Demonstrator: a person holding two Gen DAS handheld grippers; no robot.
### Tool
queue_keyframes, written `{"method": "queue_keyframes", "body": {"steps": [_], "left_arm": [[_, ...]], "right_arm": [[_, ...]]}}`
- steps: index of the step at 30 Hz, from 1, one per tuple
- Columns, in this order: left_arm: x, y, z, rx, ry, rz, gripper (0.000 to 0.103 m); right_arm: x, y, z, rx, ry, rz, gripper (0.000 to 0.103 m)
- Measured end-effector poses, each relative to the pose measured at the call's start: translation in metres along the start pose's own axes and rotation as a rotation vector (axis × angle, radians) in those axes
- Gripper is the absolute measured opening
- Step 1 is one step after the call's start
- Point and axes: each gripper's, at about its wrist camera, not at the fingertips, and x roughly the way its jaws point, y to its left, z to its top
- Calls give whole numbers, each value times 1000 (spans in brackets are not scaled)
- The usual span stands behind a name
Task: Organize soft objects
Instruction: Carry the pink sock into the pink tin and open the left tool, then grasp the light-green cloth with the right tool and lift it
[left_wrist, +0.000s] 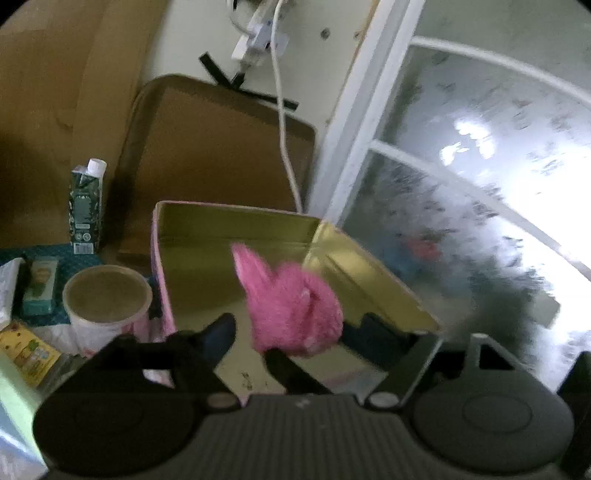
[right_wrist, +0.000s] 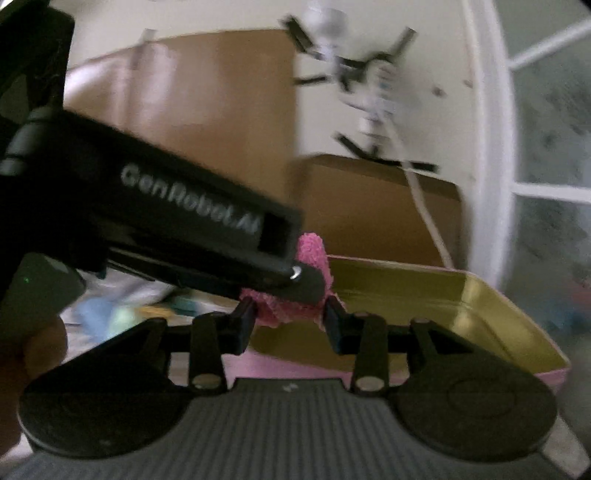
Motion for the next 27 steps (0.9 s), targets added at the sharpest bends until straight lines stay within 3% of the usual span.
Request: {"method": "queue_keyframes", "body": {"steps": [2, 3, 7, 9, 13, 15, 19, 20, 22, 23, 27], "left_arm": [[1, 3, -1, -8, 7, 31, 78], [-12, 9, -5, -20, -9, 16, 79], [-75, 38, -21, -39, -110, 64, 80], [-106, 64, -36, -64, -138, 130, 80], [-153, 116, -77, -155, -110, 320, 79], [-170, 137, -94, -228, -90, 364, 79], [-200, 160, -116, -315, -97, 381, 79], [-204, 161, -117, -322, -101, 377, 79], [-208, 165, -119, -338, -112, 362, 79], [-211, 166, -119, -347, -120, 350, 79], [-221, 167, -122, -375, -150, 277, 79]], "right_arm": [[14, -11, -4, 11, 43, -83, 64], [15, -18, -6, 35, 47, -97, 64], [2, -31, -12, 163, 4, -67, 64], [-7, -25, -10, 201, -31, 2, 63], [-12, 14, 0, 176, -22, 248, 60], [-4, 40, 1, 132, 12, 336, 59], [31, 77, 3, 82, 107, 398, 57], [38, 83, 3, 78, 129, 404, 51], [46, 95, -3, 51, 176, 397, 12], [46, 99, -4, 56, 196, 399, 4], [-1, 119, -5, 40, 134, 563, 4]]}}
